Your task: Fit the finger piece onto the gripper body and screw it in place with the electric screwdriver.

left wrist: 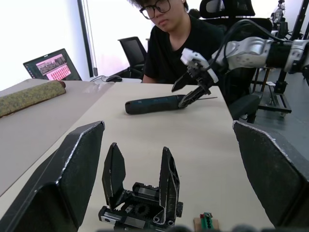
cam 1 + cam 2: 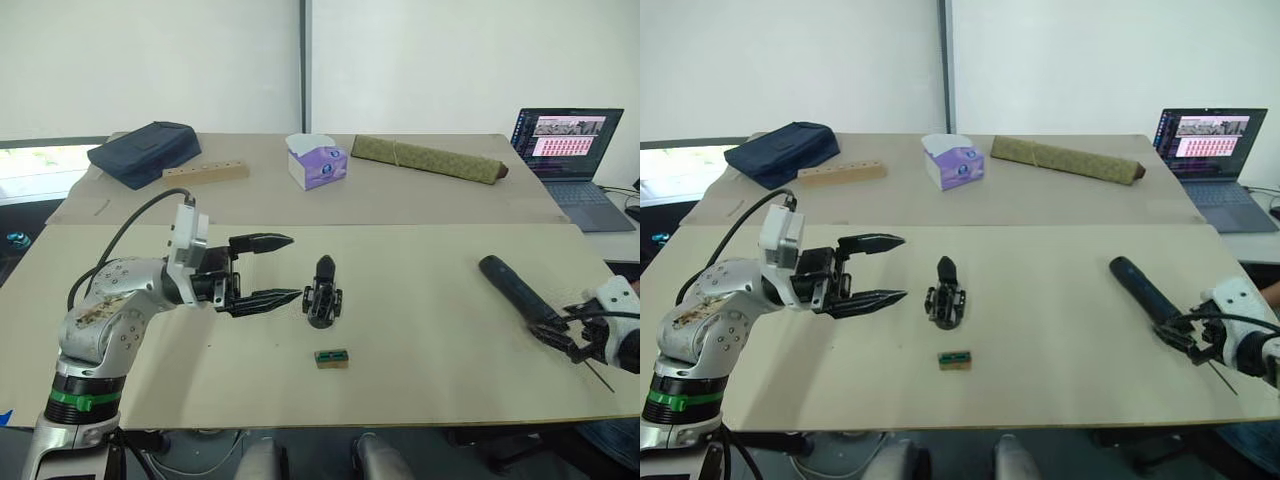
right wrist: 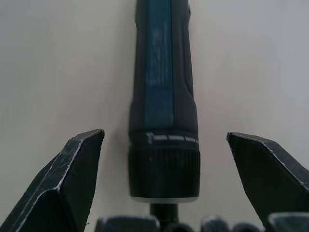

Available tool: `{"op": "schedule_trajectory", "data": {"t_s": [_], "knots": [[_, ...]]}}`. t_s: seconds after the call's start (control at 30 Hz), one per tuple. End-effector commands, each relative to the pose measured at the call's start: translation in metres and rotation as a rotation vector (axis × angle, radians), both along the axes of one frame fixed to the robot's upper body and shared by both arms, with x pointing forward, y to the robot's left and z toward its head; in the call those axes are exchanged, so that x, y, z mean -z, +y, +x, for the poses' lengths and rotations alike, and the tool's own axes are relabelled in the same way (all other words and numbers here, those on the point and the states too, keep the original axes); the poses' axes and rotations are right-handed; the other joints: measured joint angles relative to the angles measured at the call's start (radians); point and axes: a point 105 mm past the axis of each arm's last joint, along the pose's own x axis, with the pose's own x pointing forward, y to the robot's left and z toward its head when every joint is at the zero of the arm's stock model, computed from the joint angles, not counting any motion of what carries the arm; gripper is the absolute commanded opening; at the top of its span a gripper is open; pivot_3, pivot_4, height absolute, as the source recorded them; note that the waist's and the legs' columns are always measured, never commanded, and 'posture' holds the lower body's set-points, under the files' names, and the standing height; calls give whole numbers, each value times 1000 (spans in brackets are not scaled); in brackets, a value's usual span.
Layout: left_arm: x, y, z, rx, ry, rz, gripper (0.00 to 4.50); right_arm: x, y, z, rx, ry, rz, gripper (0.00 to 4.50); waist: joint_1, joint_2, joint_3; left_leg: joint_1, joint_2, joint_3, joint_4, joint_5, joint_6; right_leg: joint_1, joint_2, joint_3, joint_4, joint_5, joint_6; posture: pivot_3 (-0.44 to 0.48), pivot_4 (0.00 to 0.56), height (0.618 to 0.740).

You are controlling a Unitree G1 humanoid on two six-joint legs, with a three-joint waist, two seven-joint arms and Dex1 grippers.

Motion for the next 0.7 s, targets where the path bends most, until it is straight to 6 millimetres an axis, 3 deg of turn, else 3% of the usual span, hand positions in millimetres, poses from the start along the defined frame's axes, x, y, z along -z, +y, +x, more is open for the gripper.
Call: {"op": "schedule_trajectory", "data": {"t_s": [0.03, 0.17, 0.2, 0.4, 0.57, 0.7], "knots": [[-7, -2, -9, 29, -29, 13, 4481, -8, -7, 12, -46, 9, -34, 4500, 1, 0, 0, 0, 0, 0, 0, 0, 0, 0, 0, 0, 0, 0, 0, 0, 150, 740], [-5, -3, -15, 70, -14, 32, 4481, -4, 8, 19, -168, 91, 35, 4500, -1, 0, 0, 1, 0, 0, 1, 0, 0, 1, 0, 0, 1, 1, 1, 0, 150, 740], [-4, -3, -17, 75, -13, 34, 4500, -6, 9, 22, -175, 92, 50, 3974, -1, 0, 0, 2, 0, 0, 1, 0, 0, 1, 1, 0, 1, 1, 1, 0, 150, 740], [2, -1, -24, 107, 29, 54, 4500, -18, 8, 31, -200, 87, 67, 1985, -10, 1, 1, 1, 1, 0, 1, 0, 0, 0, 1, 1, 1, 1, 1, 0, 150, 740], [6, 6, -25, 93, 31, 48, 4500, -50, 38, 30, -354, 0, 119, 1941, -14, 3, 2, 1, 0, 0, 1, 0, 0, 0, 0, 1, 2, 1, 1, 0, 150, 740], [24, 18, -26, 63, 28, 95, 4500, -62, 94, 6, -546, 15, 100, 1941, -16, 6, 4, 1, 1, 0, 1, 0, 0, -1, 1, 1, 3, 1, 1, 0, 150, 740]]}}
